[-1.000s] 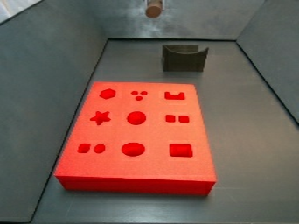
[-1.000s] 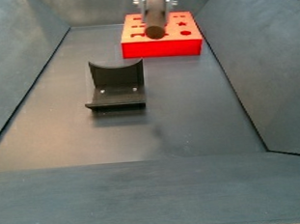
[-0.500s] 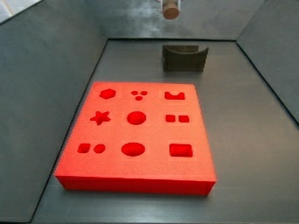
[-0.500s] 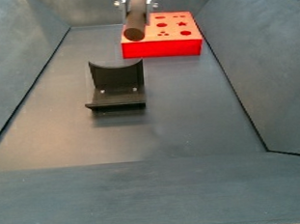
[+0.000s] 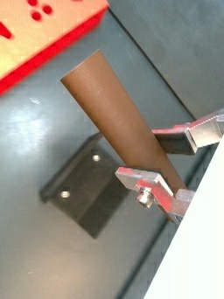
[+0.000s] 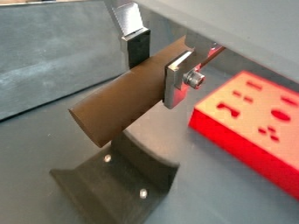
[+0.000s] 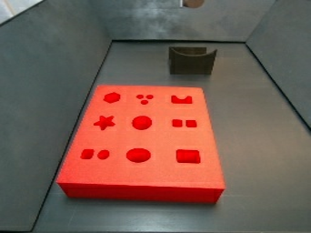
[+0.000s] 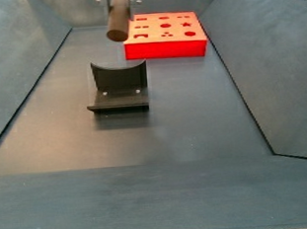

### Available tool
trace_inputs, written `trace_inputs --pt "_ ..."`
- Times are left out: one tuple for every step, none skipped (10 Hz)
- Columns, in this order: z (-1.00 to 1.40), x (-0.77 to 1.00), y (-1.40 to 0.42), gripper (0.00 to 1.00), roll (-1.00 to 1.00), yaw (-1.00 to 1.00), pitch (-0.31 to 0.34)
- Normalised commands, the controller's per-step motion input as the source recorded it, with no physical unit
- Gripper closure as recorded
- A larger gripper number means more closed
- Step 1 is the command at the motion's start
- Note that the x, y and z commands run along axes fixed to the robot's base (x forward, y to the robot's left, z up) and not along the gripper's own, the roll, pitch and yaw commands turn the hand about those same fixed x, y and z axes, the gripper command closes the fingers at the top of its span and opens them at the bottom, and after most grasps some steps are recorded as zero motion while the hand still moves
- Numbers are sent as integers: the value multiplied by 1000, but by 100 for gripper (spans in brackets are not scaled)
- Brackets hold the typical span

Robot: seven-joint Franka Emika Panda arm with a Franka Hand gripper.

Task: Pick up the oval object. Move up. Place the oval object on the fixture. Regrasp the oval object. Move to above the board. Insert the oval object.
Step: Place the oval object on the fixture.

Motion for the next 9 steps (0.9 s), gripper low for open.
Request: trace_inputs --pt "6 288 52 100 -1000 -16 124" --pt "-2 162 49 100 -1000 -42 142" --pt "-5 82 48 100 -1000 -64 148" --pt "-4 48 42 100 -894 -97 122" --pt "-11 56 42 100 -718 -110 101" --pt "-16 75 45 100 -493 -116 88" --pt "-18 80 47 100 -382 -117 82" --pt "-6 67 32 100 -237 -109 60" --pt "-1000 124 133 100 -1000 32 204"
